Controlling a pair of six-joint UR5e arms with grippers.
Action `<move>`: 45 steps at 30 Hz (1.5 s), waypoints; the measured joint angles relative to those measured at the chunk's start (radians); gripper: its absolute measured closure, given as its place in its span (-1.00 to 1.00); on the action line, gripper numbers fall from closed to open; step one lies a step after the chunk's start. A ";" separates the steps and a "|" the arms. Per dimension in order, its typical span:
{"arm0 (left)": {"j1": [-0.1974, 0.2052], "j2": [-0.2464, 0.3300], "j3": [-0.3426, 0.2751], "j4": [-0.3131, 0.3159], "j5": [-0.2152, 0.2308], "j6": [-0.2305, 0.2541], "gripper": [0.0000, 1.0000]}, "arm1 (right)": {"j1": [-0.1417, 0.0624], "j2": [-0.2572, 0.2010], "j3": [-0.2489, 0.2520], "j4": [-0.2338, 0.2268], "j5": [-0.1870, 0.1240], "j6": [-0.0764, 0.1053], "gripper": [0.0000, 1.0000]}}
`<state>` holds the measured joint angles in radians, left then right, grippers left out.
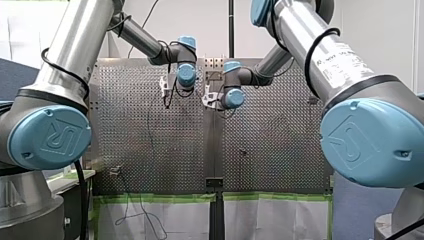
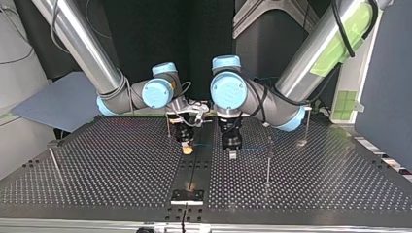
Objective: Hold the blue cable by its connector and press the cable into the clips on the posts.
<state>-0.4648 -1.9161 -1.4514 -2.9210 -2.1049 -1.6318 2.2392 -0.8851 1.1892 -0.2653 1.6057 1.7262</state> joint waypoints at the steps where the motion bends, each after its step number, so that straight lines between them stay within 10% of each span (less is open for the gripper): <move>1: -0.001 0.000 0.000 0.000 0.000 -0.001 1.00 | -0.005 -0.005 0.013 -0.001 0.006 -0.001 1.00; 17: -0.044 -0.126 -0.047 0.064 0.014 0.007 1.00 | -0.048 -0.078 0.164 -0.035 0.039 -0.023 1.00; 45: -0.192 -0.251 -0.083 0.219 -0.050 0.001 1.00 | -0.117 -0.079 0.432 -0.281 0.041 -0.016 1.00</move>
<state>-0.6569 -2.1675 -1.5339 -2.7019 -2.1553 -1.6307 2.1221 -0.9640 1.6211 -0.5461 1.6471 1.7098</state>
